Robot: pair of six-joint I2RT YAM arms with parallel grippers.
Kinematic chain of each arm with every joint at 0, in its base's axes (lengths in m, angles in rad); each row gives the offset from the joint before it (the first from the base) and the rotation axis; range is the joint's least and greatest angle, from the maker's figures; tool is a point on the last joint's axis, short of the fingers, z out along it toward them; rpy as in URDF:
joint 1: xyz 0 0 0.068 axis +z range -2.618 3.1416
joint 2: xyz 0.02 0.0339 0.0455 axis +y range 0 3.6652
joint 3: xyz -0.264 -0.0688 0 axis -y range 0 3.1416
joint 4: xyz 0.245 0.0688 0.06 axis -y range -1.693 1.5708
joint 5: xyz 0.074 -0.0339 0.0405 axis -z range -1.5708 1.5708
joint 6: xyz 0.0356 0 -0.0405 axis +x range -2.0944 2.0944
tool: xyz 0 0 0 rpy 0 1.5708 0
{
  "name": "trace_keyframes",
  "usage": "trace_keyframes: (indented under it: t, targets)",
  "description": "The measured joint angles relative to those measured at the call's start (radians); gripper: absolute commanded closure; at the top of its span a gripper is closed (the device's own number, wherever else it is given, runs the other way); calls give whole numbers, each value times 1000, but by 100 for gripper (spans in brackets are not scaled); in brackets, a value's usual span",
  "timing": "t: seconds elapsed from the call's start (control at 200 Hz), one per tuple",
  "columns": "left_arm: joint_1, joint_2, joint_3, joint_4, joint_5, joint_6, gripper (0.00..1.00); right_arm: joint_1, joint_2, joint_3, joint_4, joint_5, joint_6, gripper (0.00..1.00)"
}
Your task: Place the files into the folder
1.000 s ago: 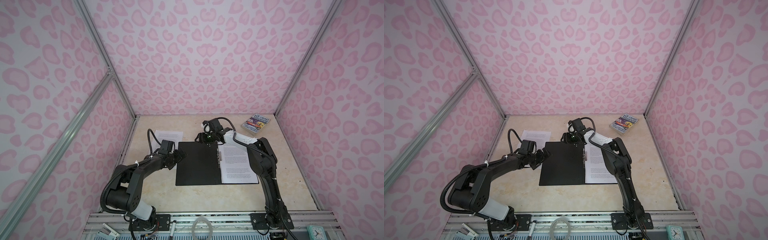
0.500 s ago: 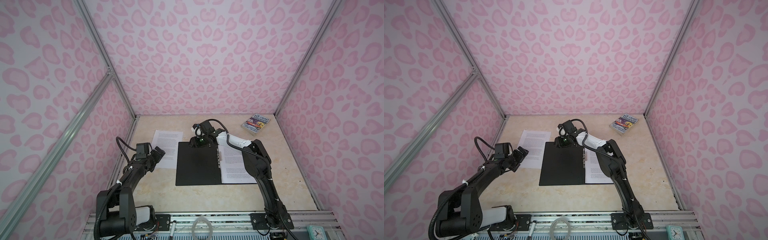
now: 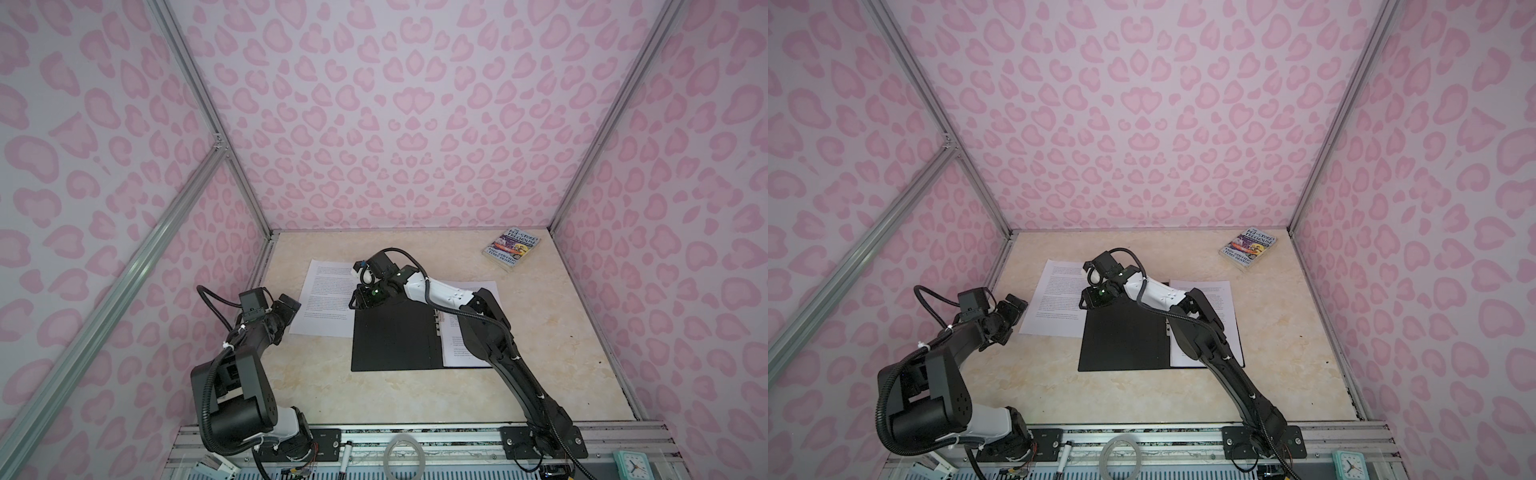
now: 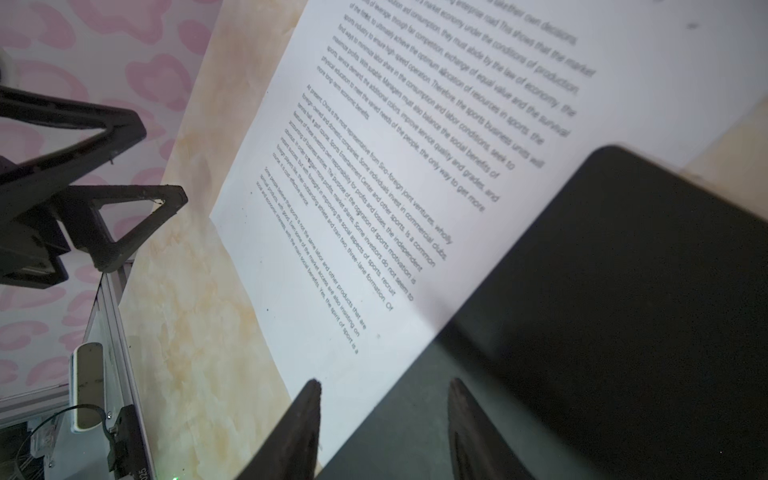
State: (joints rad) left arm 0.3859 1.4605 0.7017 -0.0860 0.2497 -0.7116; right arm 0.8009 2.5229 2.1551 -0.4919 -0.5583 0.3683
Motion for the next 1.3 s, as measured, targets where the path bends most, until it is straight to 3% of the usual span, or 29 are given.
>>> trace_keyframes:
  t: [0.365, 0.78, 0.89, 1.06, 1.3]
  targets:
    - [13, 115, 13, 89, 110, 43, 0, 14, 58, 57, -45, -21, -13, 53]
    - [21, -24, -88, 16, 224, -14, 1, 14, 66, 56, -29, -48, -9, 56]
    - [27, -81, -122, 11, 306, -54, 2, 15, 76, 56, -5, -71, -2, 56]
    - [28, -58, -144, 55, 391, -92, 1, 18, 82, 56, 11, -83, 6, 56]
    - [30, -99, -166, 31, 300, -76, 0, 18, 84, 56, 12, -97, 6, 57]
